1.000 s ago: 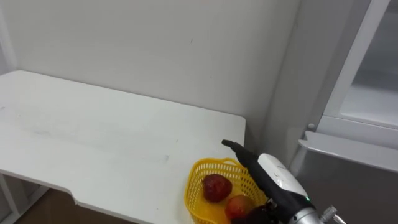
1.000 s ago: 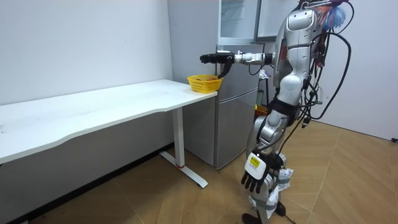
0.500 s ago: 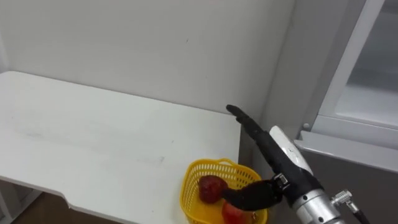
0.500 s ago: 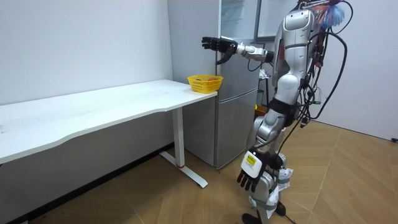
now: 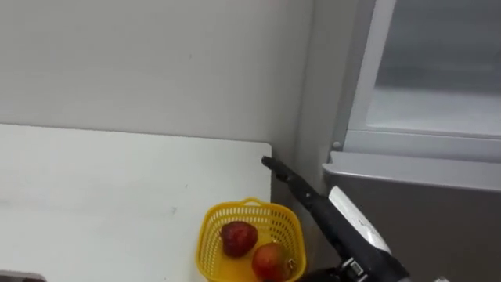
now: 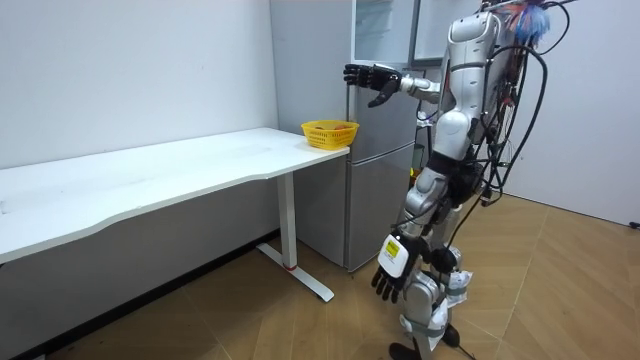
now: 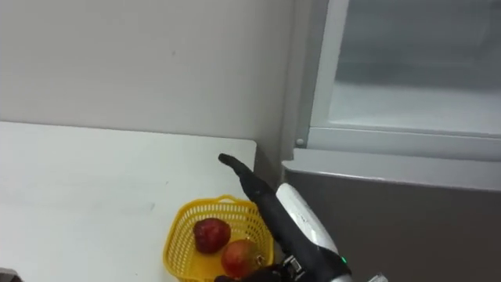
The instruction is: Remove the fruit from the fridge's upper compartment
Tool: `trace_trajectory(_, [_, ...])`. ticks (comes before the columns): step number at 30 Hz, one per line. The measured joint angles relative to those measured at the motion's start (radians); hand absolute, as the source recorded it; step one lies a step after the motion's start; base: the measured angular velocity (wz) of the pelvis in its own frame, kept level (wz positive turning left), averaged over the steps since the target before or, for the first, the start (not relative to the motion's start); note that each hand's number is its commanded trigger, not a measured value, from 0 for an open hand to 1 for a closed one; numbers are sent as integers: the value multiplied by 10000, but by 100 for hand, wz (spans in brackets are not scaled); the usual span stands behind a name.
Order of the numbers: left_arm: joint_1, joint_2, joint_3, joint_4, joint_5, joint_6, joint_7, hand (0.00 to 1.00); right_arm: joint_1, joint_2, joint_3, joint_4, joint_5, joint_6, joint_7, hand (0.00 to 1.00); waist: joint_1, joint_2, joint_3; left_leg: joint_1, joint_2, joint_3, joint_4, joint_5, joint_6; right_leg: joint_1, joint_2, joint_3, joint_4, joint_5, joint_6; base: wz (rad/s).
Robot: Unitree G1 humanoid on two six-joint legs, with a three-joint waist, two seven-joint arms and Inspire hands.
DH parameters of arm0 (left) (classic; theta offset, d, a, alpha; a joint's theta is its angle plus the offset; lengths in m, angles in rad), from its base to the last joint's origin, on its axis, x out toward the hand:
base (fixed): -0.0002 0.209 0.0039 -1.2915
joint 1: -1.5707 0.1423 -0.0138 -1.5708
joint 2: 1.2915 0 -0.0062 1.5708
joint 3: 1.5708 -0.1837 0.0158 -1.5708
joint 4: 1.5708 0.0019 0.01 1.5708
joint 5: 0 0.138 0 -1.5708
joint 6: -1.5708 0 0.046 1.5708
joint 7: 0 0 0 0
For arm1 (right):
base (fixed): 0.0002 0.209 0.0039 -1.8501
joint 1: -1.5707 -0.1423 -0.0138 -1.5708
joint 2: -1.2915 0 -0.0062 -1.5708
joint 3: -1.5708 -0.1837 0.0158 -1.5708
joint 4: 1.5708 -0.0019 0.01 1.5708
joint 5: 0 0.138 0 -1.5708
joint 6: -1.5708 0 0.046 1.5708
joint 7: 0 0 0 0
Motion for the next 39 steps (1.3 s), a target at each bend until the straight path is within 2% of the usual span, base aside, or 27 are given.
trace_trajectory(2, [-24, -49, -27, -12, 2, -8, -1, 0, 249, 199, -322, -232, -1, 0, 0, 0, -226, 19, -14, -12, 5, 59, 1, -13, 11, -8, 9, 50, -35, 18, 18, -5])
trace_trajectory(5, [-134, -95, -26, -20, 10, -8, -7, 0, 641, 414, -661, -584, 55, -8, 19, 0, -361, 108, -15, 28, 25, 227, -9, -34, 27, -18, 21, 157, -35, 42, 31, -10])
trace_trajectory(9, [-89, -279, -37, 13, -85, -73, 269, 0, 1170, 600, -753, -614, 761, -85, 26, 0, -511, 322, -4, 82, 28, 354, -5, -53, 53, -10, 12, 248, 8, 63, 56, -9])
trace_trajectory(12, [-46, -313, -60, 6, -103, -122, 467, 0, 1572, 849, -801, -622, 1231, -92, -51, 0, -627, 378, 11, 27, 44, 466, -16, -60, 54, -196, 23, 342, 136, 48, 48, -9])
trace_trajectory(14, [44, -373, -110, 17, -107, -126, 619, 0, 1947, 878, -877, -597, 1561, -92, -184, 0, -740, 396, 5, 17, 43, 511, -47, -60, 54, -248, 26, 393, 141, 50, 48, -8])
trace_trajectory(17, [244, -473, -118, 209, -163, -137, 917, 0, 2739, 1072, -1308, -162, 2402, -93, -885, 0, -896, 396, -11, 103, 39, 637, -105, -58, 58, -295, 39, 534, 153, 53, 53, -13])
trace_trajectory(23, [584, -671, -99, 367, -519, -140, 1249, 0, 3584, 1602, -2112, 700, 2942, -93, -2189, 0, -1139, 431, -18, 171, 107, 981, -210, -96, 58, -445, 135, 878, 142, 95, 65, -18])
trace_trajectory(29, [483, -715, -114, 373, -593, -186, 1624, 0, 4027, 1708, -2227, 1236, 3614, -269, -3428, 0, -1369, 497, -70, 193, 106, 1025, -221, -104, 46, -454, 165, 904, 132, 120, 60, -3])
trace_trajectory(33, [479, -754, -126, 300, -831, -167, 1942, 0, 4207, 1693, -2253, 2736, 4695, -386, -4107, 0, -1452, 493, -57, 221, 138, 1108, -239, -118, 40, -428, 170, 913, 145, 111, 52, -1])
trace_trajectory(35, [538, -752, -190, 253, -1187, -149, 1963, 0, 4194, 1701, -2265, 4139, 5733, -384, -4399, 0, -1582, 413, -21, 264, 133, 1093, -238, -120, 37, -384, 166, 891, 153, 97, 56, 5])
trace_trajectory(39, [704, -778, -207, 33, -1201, -109, 1957, 0, 4310, 1722, -2325, 5694, 7463, -347, -4712, 0, -1721, 379, -8, 317, 163, 1081, -238, -156, 33, -365, 151, 901, 169, 25, 51, -2])
